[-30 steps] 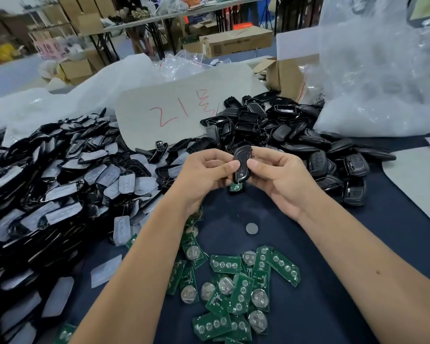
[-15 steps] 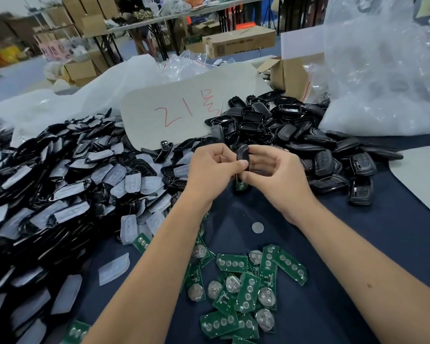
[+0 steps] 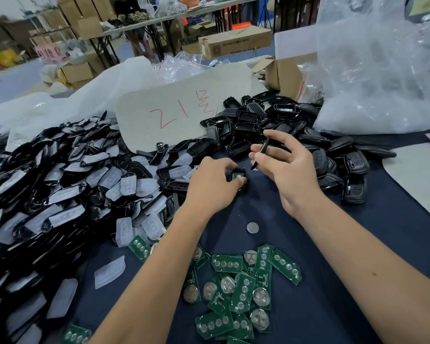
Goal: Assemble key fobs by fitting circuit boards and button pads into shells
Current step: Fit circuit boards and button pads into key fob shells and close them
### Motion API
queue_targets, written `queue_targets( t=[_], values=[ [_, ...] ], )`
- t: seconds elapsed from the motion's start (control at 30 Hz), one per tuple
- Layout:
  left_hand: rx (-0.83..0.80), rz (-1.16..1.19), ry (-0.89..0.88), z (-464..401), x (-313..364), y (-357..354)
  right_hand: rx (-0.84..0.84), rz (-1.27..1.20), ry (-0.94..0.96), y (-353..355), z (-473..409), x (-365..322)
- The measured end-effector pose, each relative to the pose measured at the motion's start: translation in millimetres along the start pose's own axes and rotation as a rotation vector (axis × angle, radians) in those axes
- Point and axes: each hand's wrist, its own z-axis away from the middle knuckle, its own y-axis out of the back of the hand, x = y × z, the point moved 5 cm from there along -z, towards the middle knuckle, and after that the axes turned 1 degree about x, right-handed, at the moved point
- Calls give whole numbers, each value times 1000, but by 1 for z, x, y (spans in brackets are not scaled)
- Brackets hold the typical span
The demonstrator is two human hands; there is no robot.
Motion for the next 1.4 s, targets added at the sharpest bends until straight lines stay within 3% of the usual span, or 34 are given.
queue_targets(
  t=[0.13,0.27,0.43,0.8,1.4],
  values=[
    [22,119,-11,-4,0,5,-56,-184,-78,-1,-3,2],
    [5,831,271,0,-14,5,-171,-247,-135,-6,-3,3],
    [-65,1125,397,1,-20,4,-240,-125,-146,-13,3,8],
    [-74,1194,412,3,-21,8,-211,-82,-150,-13,3,7],
    [-30,1108,376,2,-22,6,-203,32,-108,-12,4,9]
  ],
)
